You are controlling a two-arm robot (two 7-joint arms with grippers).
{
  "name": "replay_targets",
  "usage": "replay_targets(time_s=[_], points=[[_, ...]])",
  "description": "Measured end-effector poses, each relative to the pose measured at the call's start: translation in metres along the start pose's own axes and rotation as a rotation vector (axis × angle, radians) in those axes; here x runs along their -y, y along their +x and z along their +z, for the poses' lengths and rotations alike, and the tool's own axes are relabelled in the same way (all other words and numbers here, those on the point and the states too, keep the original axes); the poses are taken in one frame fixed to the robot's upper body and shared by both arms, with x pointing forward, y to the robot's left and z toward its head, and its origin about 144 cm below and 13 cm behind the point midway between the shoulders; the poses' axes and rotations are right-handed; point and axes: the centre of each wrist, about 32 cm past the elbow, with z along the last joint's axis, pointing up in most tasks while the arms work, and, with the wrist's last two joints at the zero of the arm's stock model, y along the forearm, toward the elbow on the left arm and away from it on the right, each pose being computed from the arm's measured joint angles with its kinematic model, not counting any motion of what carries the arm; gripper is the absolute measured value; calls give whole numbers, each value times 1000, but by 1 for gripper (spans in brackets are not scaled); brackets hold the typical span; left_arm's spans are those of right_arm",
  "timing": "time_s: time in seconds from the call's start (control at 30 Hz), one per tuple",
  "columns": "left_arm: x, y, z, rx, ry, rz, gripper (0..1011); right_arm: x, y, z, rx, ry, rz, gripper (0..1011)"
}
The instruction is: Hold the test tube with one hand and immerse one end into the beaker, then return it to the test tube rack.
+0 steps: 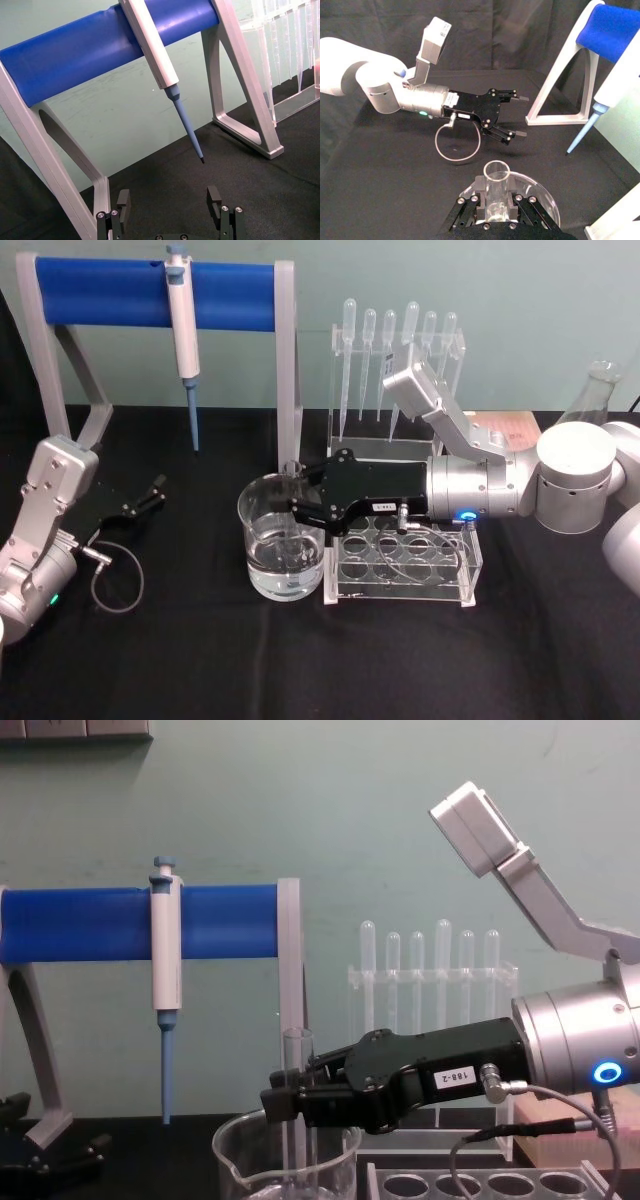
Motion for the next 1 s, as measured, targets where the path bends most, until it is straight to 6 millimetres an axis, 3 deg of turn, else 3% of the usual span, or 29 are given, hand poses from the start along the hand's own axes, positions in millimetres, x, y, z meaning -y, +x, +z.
replay_targets(time_s=[1.0], points=[[0, 0, 0, 0, 0, 0, 1000, 0, 0, 0, 0, 0, 0, 235]])
